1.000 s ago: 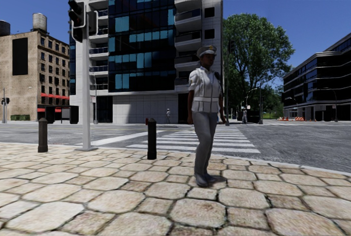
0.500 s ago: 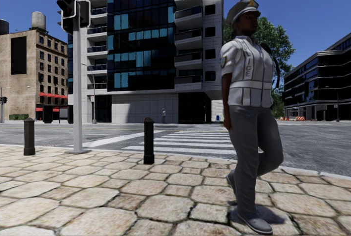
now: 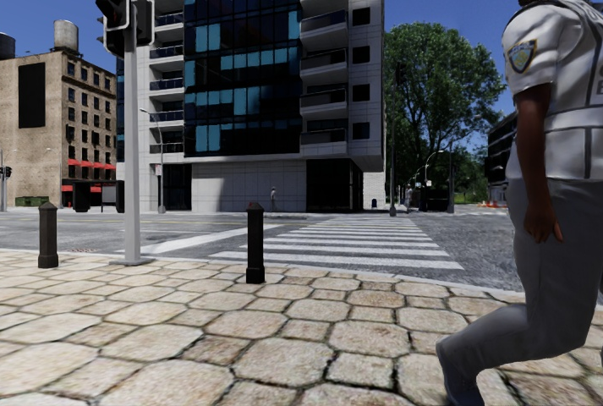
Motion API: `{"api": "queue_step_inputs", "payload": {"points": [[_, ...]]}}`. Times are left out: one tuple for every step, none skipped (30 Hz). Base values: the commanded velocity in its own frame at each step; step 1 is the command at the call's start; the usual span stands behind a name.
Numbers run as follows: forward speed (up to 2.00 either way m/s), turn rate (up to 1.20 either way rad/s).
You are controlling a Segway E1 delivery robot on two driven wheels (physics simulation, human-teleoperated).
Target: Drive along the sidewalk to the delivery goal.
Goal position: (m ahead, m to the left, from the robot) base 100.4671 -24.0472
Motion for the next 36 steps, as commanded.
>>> {"api": "queue_step_inputs", "payload": {"points": [[0.00,0.00],[0.00,0.00],[0.00,0.00],[0.00,0.00],[0.00,0.00],[0.00,0.00],[0.00,0.00],[0.00,0.00],[0.00,0.00],[0.00,0.00],[0.00,0.00],[0.00,0.00],[0.00,0.00],[0.00,0.00],[0.00,0.00],[0.00,0.00],[0.00,0.00],[0.00,0.00],[0.00,0.00],[0.00,0.00],[0.00,0.00],[0.04,0.00],[0.50,0.00],[0.50,0.00],[0.83,0.00],[1.17,0.00],[1.17,0.00],[1.33,0.00],[1.40,0.00],[1.51,0.00],[1.51,0.00],[1.68,0.00],[1.77,0.00],[1.83,0.00],[1.83,0.00],[1.85,0.00]]}}
